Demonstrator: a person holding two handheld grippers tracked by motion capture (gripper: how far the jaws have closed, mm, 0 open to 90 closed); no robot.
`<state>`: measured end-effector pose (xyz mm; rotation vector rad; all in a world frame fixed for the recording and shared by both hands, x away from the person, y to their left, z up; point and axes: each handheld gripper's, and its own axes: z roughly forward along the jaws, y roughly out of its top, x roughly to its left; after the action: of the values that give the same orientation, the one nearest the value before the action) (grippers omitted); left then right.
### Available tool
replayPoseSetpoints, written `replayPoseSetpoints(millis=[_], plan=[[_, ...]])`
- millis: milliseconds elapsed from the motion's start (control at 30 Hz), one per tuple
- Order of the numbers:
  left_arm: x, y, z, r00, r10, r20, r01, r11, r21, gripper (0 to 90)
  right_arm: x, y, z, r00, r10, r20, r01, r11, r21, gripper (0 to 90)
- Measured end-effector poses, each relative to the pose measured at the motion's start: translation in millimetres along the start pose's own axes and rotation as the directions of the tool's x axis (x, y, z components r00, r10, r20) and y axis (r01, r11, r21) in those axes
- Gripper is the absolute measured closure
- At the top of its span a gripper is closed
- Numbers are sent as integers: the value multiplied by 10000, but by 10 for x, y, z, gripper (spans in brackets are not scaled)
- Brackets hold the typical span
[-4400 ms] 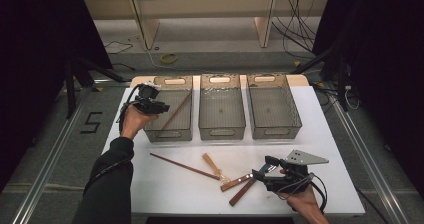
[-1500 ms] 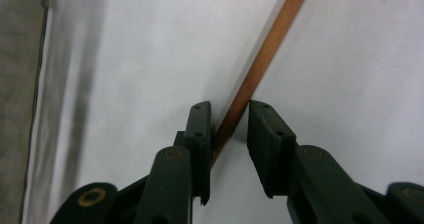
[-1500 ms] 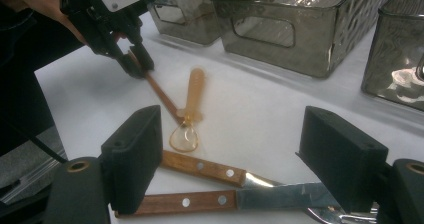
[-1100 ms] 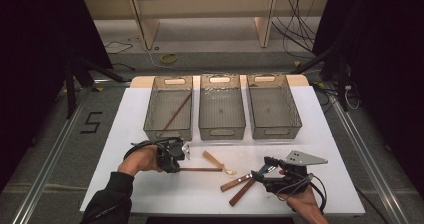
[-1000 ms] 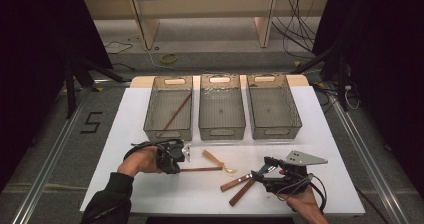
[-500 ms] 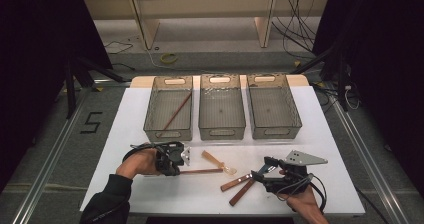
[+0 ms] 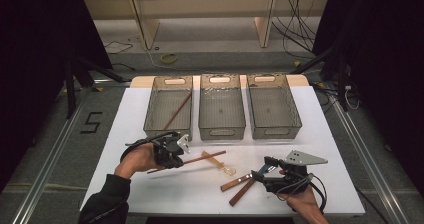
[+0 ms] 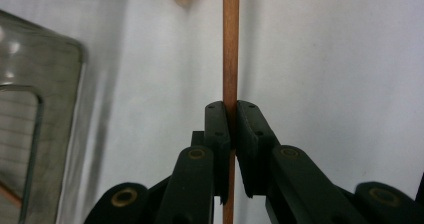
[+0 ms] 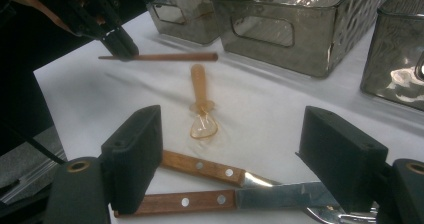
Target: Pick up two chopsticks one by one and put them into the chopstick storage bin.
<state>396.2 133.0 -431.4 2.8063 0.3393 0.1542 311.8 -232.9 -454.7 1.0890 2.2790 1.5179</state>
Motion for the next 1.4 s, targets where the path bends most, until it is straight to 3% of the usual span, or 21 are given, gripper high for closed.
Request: replayPoseSetpoints(millis=[100,333,533,700,767,933,1033,1100,1300,1367,1400], plan=[[26,4,-47,9989,-466,-104,462,9984,-311,835,-1,0,-2,10000,9,-1,-9,10000,-12,261],[96,3,-135,9900,-1380,-307,1344,9861,-972,835,-4,0,1,10000,19,5,-19,10000,2,261],[189,-18,-274,9785,-2026,-387,1936,9669,-1664,835,-9,-1,0,10000,31,12,-31,10000,-9,261],[293,-37,-380,9657,-2549,-494,2378,9448,-2254,835,-11,-1,3,10000,48,14,-48,10000,-2,261],[337,-40,-425,9622,-2664,-561,2465,9401,-2353,835,-12,-2,3,10000,53,13,-53,10000,-1,261],[485,-60,-557,9464,-3150,-716,2862,9203,-2668,835,-14,-2,1,10000,55,6,-55,10000,-13,261],[576,-75,-637,9313,-3559,-778,3190,8998,-2978,835,-14,-1,1,10000,64,4,-64,10000,-16,261],[640,-85,-684,9241,-3737,-806,3333,8908,-3088,835,-16,-2,2,10000,61,7,-61,10000,-17,261],[780,-92,-792,9047,-4156,-934,3661,8707,-3285,835,-17,-2,3,10000,79,13,-79,10000,-2,261],[823,-89,-814,8950,-4352,-975,3813,8600,-3391,835,-19,-3,5,10000,94,11,-94,10000,2,261],[848,-87,-825,8928,-4388,-1013,3836,8588,-3396,835,-19,-4,5,10000,99,1,-99,10000,5,261]])
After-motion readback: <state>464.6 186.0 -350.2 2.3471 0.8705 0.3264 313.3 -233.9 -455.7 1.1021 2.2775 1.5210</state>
